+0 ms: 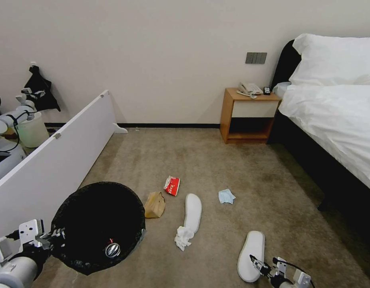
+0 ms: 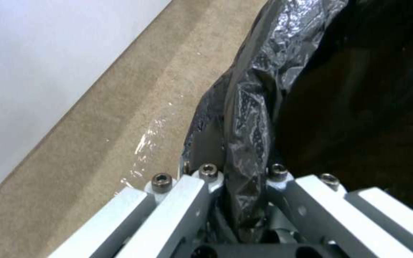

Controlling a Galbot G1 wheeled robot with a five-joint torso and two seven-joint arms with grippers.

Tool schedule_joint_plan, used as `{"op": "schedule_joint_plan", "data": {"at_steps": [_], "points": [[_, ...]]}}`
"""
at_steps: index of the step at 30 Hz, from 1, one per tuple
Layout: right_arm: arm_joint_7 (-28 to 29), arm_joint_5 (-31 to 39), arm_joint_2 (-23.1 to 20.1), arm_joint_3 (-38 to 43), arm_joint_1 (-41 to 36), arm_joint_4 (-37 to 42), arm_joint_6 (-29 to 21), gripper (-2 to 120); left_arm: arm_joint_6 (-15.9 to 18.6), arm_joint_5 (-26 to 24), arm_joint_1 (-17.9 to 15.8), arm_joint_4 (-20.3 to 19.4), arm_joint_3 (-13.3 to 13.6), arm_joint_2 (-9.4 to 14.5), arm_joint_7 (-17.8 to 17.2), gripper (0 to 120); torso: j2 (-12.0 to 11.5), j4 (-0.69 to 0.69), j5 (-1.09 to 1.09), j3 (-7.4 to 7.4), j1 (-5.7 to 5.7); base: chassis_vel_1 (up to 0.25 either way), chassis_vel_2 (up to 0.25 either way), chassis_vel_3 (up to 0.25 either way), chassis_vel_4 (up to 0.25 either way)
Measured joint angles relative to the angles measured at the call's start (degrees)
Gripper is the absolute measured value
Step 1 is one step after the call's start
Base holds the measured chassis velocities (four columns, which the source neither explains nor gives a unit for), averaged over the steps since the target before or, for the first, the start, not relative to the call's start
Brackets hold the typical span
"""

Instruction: Pick up the trash bin, then pick up the garbage from the floor and place it into the trash bin.

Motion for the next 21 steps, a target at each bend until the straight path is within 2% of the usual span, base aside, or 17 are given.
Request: {"op": "schedule_joint_plan", "data": {"at_steps": [1, 4, 7, 8, 10, 13, 21], "points": [[0.0, -0.2, 0.0, -0.1, 0.2, -0.2, 0.0, 39, 0.0, 0.0, 0.0, 0.0, 0.0, 0.0, 0.0, 3, 0.0, 0.0, 0.0, 0.0, 0.0, 0.0, 0.0, 0.0, 0.0], [0.0, -0.3, 0.0, -0.3, 0.3, -0.3, 0.0, 34, 0.0, -0.1, 0.0, 0.0, -0.1, 0.0, 0.0, 3, 0.0, 0.0, 0.0, 0.0, 0.0, 0.0, 0.0, 0.0, 0.0], [-0.1, -0.5, 0.0, -0.3, 0.6, -0.6, -0.2, 16, 0.0, -0.2, 0.1, 0.0, -0.1, 0.0, 0.0, 3, 0.0, 0.0, 0.0, 0.0, 0.0, 0.0, 0.0, 0.0, 0.0], [-0.1, -0.5, 0.0, -0.3, 0.6, -0.6, -0.2, 16, 0.0, -0.2, 0.1, 0.0, -0.1, 0.0, 0.0, 3, 0.0, 0.0, 0.0, 0.0, 0.0, 0.0, 0.0, 0.0, 0.0], [-0.1, -0.6, -0.1, -0.3, 0.6, -0.7, -0.2, 4, 0.0, -0.2, 0.1, -0.1, -0.1, 0.0, 0.0, 3, 0.0, 0.0, 0.0, 0.0, 0.0, 0.0, 0.0, 0.0, 0.0], [-0.2, -0.8, -0.1, -0.3, 0.5, -0.7, -0.2, 0, 0.0, -0.2, 0.0, -0.1, -0.1, -0.1, 0.0, 3, 0.0, 0.0, 0.0, 0.0, 0.0, 0.0, 0.0, 0.0, 0.0], [-0.6, -2.1, -0.6, 0.5, -0.5, 0.7, 0.5, 0, 0.0, -0.2, 0.0, -0.3, 0.2, -0.1, -0.1, 3, 0.0, 0.0, 0.01, 0.0, 0.0, 0.0, 0.0, 0.0, 0.0]]}}
